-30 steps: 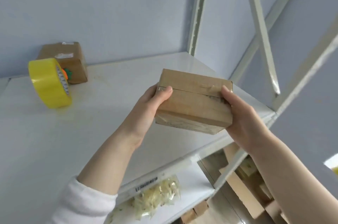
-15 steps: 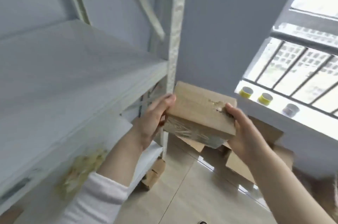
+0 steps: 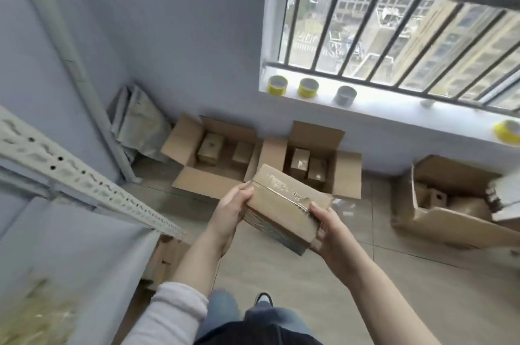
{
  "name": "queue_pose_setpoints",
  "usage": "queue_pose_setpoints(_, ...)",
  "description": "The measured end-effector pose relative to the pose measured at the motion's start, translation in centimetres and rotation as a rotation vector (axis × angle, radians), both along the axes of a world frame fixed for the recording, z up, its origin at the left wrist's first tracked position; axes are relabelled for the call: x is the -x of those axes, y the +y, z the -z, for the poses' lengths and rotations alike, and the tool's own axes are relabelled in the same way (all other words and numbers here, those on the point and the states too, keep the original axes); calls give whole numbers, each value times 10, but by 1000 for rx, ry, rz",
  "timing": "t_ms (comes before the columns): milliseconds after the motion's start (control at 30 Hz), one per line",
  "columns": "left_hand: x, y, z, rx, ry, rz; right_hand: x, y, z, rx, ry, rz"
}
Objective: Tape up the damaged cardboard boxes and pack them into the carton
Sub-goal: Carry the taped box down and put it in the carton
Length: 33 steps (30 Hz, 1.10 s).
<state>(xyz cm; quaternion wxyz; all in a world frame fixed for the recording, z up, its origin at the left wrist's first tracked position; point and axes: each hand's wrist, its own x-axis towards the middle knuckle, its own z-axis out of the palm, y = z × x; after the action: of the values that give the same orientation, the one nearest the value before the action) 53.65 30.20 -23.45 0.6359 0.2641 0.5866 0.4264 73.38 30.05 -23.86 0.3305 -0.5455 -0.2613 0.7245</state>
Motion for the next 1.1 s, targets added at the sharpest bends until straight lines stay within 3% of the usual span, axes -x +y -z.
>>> queue_pose_setpoints(100,-18,32,19,50,113,-19,-9,22,12,-13,-101,120)
queue_pose_setpoints(167,-29,54,30,108,164,-44,-8,40,21,-78,-308,212)
queue_pose_setpoints(267,-43,89,44,227,-57,-15,1,72,27,-327,-648,179)
queue_pose_setpoints(367,-50,131,49,286,-348,15,8,105,32,-637,-841,101)
queue_pose_setpoints(600,-61,221,51,210,-427,132,2,173,36,-923,-1040,145)
queue_pose_setpoints(700,-72,252,55,210,-349,205,-14,187,41,-761,-913,84)
queue_pose_setpoints(933,-119,306,103,290,-130,341,-71,220,71,175,-131,266)
queue_pose_setpoints(1000,-140,317,114,311,-63,398,-91,230,87,297,73,363)
queue_pose_setpoints(1100,-176,324,143,334,-26,484,-120,253,123,382,152,525)
